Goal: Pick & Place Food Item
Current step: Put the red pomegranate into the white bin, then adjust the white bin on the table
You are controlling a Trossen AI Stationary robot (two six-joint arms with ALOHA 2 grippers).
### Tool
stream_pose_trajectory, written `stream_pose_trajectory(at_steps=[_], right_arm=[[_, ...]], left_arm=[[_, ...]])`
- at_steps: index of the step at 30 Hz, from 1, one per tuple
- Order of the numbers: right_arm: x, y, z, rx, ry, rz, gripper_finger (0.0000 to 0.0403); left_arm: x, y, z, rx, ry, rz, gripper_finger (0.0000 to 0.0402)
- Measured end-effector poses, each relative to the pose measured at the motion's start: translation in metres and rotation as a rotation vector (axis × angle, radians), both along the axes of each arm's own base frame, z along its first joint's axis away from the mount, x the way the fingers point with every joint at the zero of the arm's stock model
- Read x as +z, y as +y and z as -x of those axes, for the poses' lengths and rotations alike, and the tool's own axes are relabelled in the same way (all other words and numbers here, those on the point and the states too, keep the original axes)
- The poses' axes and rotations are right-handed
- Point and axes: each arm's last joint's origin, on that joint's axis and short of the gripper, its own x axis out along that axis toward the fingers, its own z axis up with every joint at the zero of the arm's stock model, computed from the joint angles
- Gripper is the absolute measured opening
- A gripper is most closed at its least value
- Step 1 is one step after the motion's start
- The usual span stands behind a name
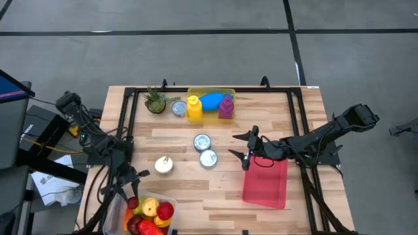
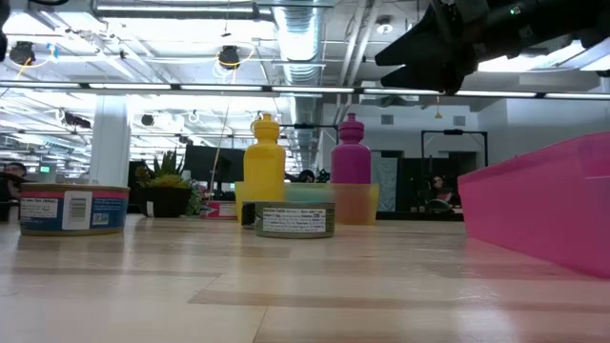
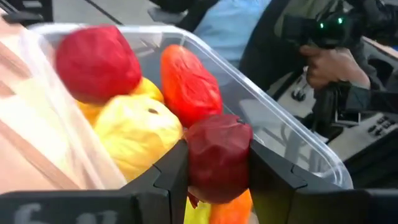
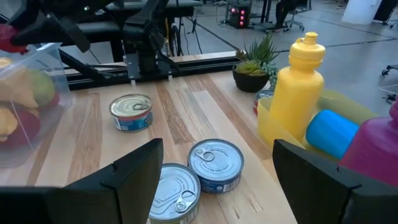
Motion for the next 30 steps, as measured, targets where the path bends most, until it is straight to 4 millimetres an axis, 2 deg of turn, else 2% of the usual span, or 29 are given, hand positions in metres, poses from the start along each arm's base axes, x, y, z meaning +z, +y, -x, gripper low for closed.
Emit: stream_pose_trajectory(at_steps=[11,13,18,21,25,30], right_arm=[[0.000,0.000,0.000,-0.002,-0.001,-0.006,0.0291],[0.000,0.000,0.000,-0.002,-0.001,-0.006,0.0291],[-0.001,0.000,0.000,-0.002,0.006,-0.004,0.0291],[-0.001,0.000,0.000,-0.002,0.003,-0.005,0.0291],[0.000,0.000,0.000,0.000,0.001,-0.005,0.0291],[0.000,0.000,0.000,0.000,-0.001,-0.003,0.0291]], left_arm=[[-0.012,-0.013,-0.007,0.024,0.138,-0.036,0.0121],[-0.013,-0.013,-0.007,0.034,0.142,-0.043,0.0140],[-0.016,-0.012,-0.007,0.040,0.155,-0.045,0.0230],[-0.017,-0.012,-0.006,0.045,0.186,-0.036,0.0263],[-0.016,-0.012,-0.007,0.082,0.173,-0.037,0.0274],[-0.015,-0.013,-0.006,0.123,0.139,-0.057,0.0256]])
